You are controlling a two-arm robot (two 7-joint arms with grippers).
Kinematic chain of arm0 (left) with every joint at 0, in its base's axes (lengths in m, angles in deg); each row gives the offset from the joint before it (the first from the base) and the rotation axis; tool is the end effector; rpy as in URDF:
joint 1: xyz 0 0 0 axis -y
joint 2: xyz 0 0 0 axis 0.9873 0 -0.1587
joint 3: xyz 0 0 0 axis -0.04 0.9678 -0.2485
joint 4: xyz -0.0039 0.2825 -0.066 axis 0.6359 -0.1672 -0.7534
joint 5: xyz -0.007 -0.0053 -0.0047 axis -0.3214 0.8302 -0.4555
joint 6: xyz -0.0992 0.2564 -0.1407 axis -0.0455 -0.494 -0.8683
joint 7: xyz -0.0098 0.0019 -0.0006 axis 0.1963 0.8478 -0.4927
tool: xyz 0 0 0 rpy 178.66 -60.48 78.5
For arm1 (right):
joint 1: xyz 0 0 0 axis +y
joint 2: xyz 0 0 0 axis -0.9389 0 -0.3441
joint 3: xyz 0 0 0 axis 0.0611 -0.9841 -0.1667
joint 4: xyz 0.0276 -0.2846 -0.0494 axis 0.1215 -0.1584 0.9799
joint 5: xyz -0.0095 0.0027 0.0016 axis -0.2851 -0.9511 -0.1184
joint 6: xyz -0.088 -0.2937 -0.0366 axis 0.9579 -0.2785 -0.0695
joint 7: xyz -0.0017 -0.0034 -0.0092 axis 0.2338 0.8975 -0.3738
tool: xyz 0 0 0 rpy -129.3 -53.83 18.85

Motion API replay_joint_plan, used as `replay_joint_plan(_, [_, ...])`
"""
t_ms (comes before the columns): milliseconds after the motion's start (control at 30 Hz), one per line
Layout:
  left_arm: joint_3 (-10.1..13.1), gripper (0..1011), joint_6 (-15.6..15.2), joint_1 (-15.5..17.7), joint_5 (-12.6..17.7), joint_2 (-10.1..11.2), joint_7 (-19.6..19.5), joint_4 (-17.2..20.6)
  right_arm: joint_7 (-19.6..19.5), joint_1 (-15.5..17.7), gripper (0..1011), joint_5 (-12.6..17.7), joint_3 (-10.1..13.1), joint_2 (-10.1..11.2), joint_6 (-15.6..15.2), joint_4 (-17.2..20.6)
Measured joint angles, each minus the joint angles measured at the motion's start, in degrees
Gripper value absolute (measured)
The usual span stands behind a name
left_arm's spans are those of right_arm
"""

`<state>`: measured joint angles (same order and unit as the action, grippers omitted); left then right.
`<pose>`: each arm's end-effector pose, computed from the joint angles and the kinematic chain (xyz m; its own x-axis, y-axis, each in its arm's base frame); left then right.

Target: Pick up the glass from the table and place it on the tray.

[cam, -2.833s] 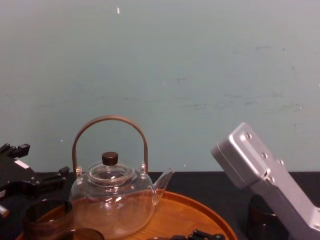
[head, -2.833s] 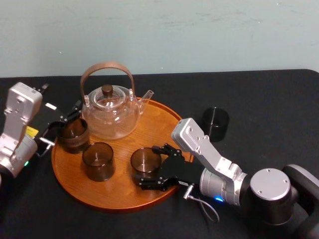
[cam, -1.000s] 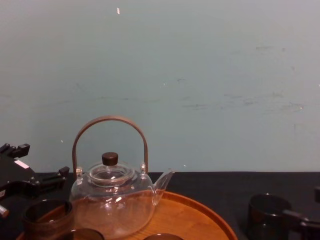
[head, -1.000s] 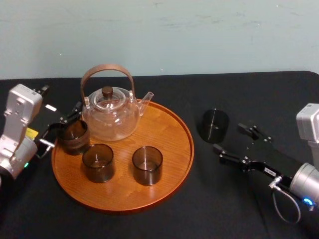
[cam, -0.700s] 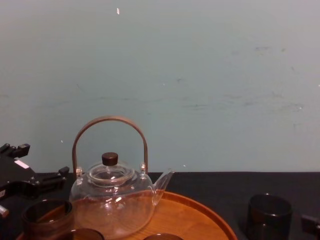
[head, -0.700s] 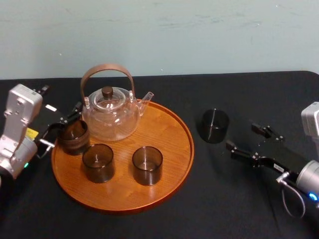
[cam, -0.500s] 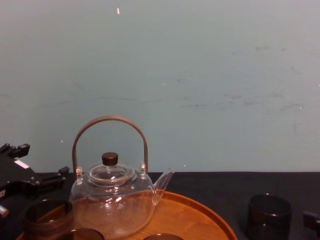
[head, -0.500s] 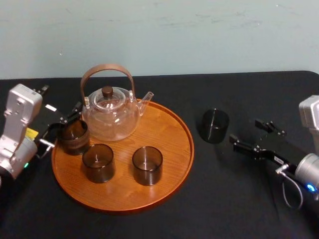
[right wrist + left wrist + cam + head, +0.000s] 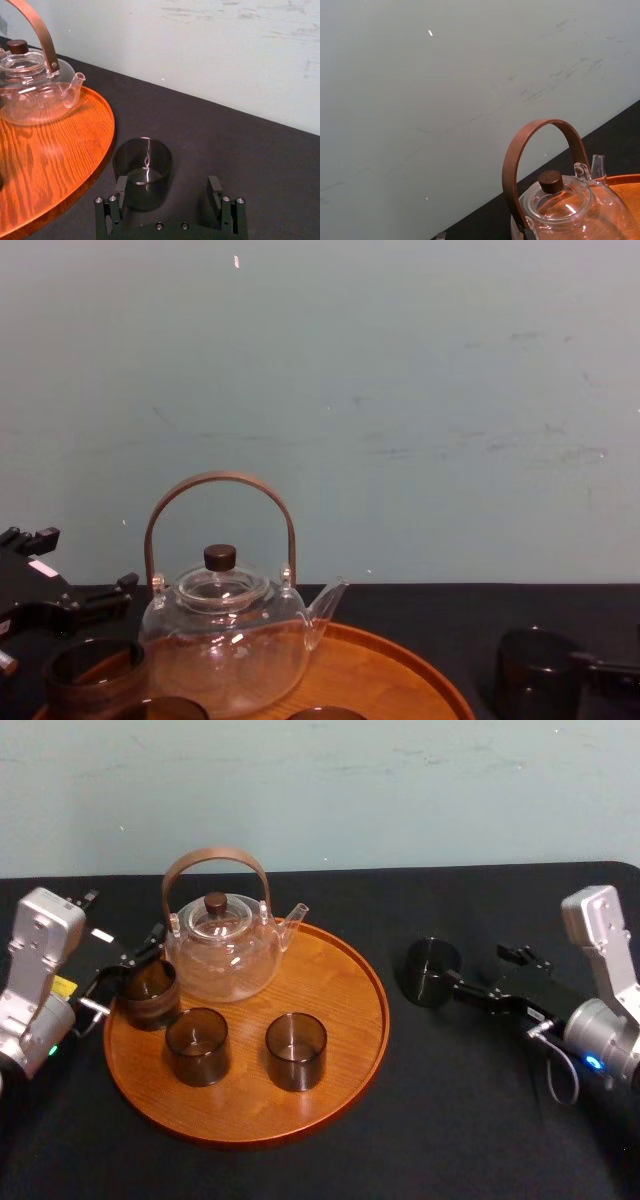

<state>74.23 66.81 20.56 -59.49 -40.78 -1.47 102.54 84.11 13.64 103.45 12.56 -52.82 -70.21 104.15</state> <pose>0.3580 0.0826 -0.3022 0.2922 0.8804 0.3735 -0.9553 0.2873 0.0702 0.3512 -0.0800 -0.2975 0.4904 -0.8690 0.0657 0.8435 0.4544 -0.2862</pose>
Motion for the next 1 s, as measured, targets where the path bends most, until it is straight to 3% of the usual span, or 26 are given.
replay_joint_plan(333, [0.0, 1001, 0.0, 0.0, 0.0, 0.0, 0.0, 0.0, 1.6, -2.9, 1002, -2.5, -2.5, -1.5, -0.1, -2.7])
replay_joint_plan(1000, [0.0, 1001, 0.0, 0.0, 0.0, 0.0, 0.0, 0.0, 2.4, -5.4, 1002, -3.9, -3.4, -2.9, -0.3, -6.2])
